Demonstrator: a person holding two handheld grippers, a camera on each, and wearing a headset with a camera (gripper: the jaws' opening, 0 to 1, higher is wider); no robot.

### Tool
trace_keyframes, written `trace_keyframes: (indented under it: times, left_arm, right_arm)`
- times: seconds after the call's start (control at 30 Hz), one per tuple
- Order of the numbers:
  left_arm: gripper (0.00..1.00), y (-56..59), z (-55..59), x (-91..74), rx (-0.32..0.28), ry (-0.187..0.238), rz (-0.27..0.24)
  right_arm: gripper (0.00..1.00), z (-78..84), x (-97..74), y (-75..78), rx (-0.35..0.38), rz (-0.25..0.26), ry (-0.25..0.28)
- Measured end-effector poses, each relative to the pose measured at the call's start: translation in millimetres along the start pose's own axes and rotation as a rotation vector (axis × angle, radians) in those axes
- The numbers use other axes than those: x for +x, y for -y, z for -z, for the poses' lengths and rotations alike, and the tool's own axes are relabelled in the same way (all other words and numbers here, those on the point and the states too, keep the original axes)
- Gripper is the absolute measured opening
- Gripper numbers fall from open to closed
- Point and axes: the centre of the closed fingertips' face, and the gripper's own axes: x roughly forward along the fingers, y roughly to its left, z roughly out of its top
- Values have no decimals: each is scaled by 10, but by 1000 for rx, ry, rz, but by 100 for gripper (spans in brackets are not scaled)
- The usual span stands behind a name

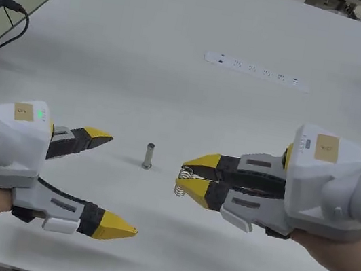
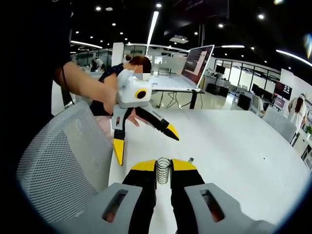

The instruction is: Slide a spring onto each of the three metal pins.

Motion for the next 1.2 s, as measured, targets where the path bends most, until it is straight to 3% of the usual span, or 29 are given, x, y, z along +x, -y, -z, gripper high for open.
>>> trace_keyframes:
  times: [0.57, 0.8, 1.03, 1.2]
  left_arm:
    - [98, -39, 36, -15, -16, 0, -19]
    - [98, -42, 44, -20, -22, 0, -25]
    - [98, -43, 48, -31, -24, -1, -27]
    - [98, -59, 43, -48, -28, 2, -32]
  right_arm:
    - [7, 32, 9, 54, 5, 14, -2]
    - [7, 165, 116, 54, 39, 5, -9]
    - [7, 370, 274, 16, 31, -18, -64]
    - [7, 354, 351, 76, 16, -20, -71]
